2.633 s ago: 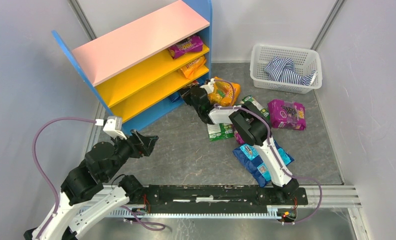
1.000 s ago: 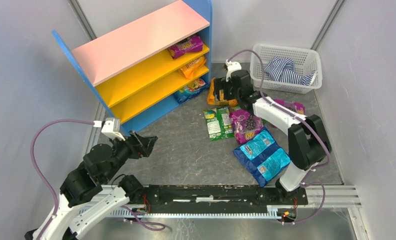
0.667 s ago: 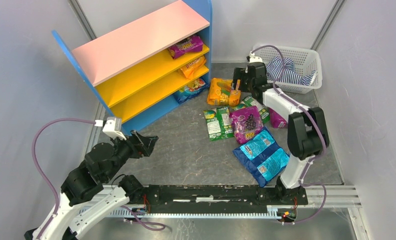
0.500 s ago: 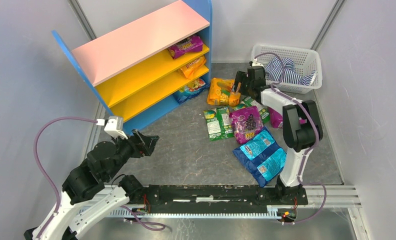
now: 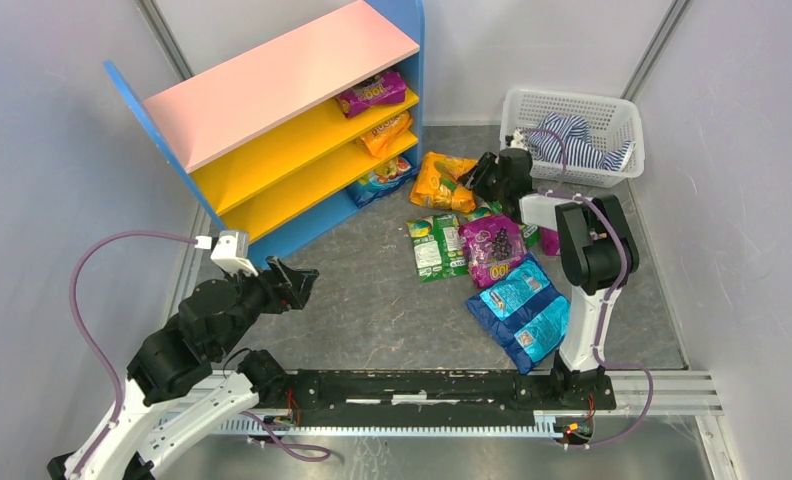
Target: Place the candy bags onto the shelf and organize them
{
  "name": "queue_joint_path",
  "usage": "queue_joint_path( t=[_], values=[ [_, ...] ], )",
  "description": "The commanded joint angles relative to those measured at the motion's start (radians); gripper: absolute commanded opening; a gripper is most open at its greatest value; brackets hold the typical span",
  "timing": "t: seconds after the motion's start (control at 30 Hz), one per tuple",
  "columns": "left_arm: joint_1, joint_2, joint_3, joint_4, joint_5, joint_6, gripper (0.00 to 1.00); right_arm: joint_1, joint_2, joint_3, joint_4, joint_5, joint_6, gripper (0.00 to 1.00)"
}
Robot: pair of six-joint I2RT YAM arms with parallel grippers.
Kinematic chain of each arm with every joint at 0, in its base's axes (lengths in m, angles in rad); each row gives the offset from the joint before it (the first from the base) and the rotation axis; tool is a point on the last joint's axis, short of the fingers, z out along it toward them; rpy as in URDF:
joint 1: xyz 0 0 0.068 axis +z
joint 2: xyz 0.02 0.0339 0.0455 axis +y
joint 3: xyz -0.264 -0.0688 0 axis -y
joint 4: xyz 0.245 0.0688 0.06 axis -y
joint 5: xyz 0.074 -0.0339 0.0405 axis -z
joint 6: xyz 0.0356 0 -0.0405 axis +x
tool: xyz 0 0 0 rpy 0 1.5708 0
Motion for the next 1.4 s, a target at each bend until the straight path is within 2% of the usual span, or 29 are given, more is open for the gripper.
queue_joint_path(
  t=[0.0, 0.1, 0.2, 0.3, 0.47, 0.73, 1.03, 1.2, 1.37],
  values=[
    [0.001, 0.007, 0.006, 0.026, -0.019, -0.025, 0.87, -0.006, -0.044, -0.120, 0.236, -0.116, 0.144, 0.41],
    [0.001, 0.001, 0.007, 0.025, -0.018, -0.025, 0.87, -0.006, -0.052, -0.141, 0.255, -0.142, 0.166, 0.27],
    [0.001, -0.005, 0.006, 0.025, -0.017, -0.024, 0.87, -0.006, -0.092, -0.168, 0.287, -0.159, 0.183, 0.17],
    [0.002, -0.008, 0.006, 0.027, -0.016, -0.023, 0.87, -0.006, -0.145, -0.185, 0.275, -0.159, 0.216, 0.11],
    [0.001, -0.014, 0.006, 0.027, -0.015, -0.023, 0.87, -0.005, -0.210, -0.237, 0.304, -0.186, 0.360, 0.01],
    [0.001, -0.053, 0.003, 0.027, -0.018, -0.023, 0.87, 0.039, -0.321, -0.319, 0.436, -0.173, 0.570, 0.00],
    [0.001, -0.074, 0.002, 0.027, -0.021, -0.025, 0.87, 0.167, -0.381, -0.347, 0.579, -0.087, 0.730, 0.00],
    [0.001, -0.109, -0.002, 0.026, -0.035, -0.031, 0.87, 0.272, -0.458, -0.393, 0.574, 0.040, 0.793, 0.00],
    [0.001, -0.139, -0.006, 0.023, -0.061, -0.042, 0.87, 0.404, -0.545, -0.444, 0.567, 0.245, 0.847, 0.00]
  ],
)
